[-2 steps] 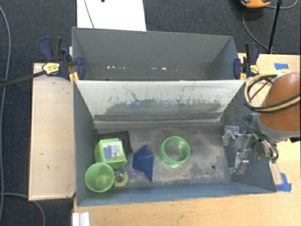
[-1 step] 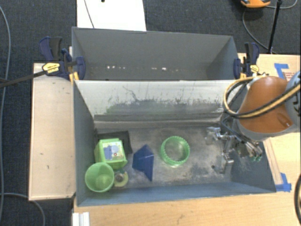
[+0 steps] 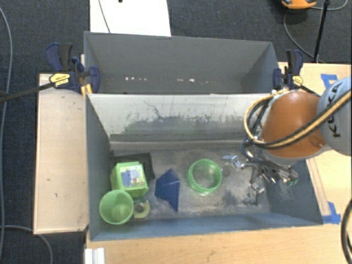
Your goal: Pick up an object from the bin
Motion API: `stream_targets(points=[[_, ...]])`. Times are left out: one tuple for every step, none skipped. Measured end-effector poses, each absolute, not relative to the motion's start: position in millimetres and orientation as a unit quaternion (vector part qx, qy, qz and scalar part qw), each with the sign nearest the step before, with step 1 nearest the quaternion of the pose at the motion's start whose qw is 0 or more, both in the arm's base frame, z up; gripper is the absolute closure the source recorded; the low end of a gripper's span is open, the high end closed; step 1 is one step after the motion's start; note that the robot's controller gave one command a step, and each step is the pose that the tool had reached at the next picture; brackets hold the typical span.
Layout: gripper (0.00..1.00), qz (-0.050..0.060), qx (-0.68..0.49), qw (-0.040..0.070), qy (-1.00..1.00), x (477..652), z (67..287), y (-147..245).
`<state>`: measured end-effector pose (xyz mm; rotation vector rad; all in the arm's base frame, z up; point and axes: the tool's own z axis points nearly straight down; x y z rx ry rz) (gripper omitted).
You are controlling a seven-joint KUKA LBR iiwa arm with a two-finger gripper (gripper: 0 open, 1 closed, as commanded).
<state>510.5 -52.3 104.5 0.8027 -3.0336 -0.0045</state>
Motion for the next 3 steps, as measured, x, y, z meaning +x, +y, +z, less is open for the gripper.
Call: stream_targets(points=[[0.00, 0.002, 0.302, -0.005, -0.953, 524.9, 118, -16], [0.00, -0.001, 0.369, -0.001, -0.930, 489.5, 75, 14], [1.00, 0.002, 0.335, -0.004, -0.942, 478.0, 70, -10]])
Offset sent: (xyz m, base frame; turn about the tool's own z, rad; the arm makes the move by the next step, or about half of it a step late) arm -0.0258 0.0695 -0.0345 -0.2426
